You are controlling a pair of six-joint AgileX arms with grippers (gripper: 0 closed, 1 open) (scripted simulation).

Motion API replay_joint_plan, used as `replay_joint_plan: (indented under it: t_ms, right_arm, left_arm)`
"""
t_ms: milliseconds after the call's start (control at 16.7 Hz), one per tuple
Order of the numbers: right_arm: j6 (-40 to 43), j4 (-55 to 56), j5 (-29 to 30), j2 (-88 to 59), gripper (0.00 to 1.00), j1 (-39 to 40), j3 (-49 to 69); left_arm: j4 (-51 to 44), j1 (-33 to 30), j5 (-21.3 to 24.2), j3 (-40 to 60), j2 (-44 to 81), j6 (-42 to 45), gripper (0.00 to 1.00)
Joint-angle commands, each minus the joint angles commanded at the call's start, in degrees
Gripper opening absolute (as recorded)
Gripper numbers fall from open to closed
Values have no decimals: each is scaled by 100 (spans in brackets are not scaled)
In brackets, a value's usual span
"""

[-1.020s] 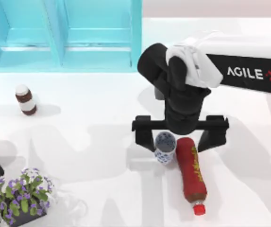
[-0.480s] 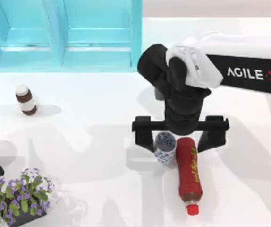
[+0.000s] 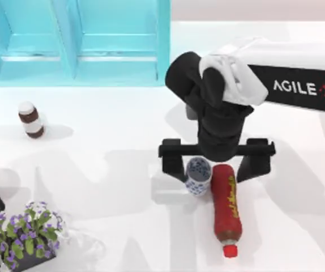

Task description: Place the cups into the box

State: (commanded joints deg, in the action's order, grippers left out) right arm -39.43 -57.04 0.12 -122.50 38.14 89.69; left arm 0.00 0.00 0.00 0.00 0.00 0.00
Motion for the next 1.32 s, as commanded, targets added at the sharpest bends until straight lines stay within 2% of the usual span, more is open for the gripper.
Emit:
replay_joint_plan:
  t_ms: [480,960,1320]
  right_arm:
    - [1151,-1439,-8,1500,0,-1131,-38]
    - [1451,-1587,-11,1628,0,-1423,-5]
    - [3098,-1969,-14,1544,0,-3106,403]
  left_arm:
    - [0,0,0,0,0,0,100]
    - [0,0,0,0,0,0,100]
    - [0,0,0,0,0,0,100]
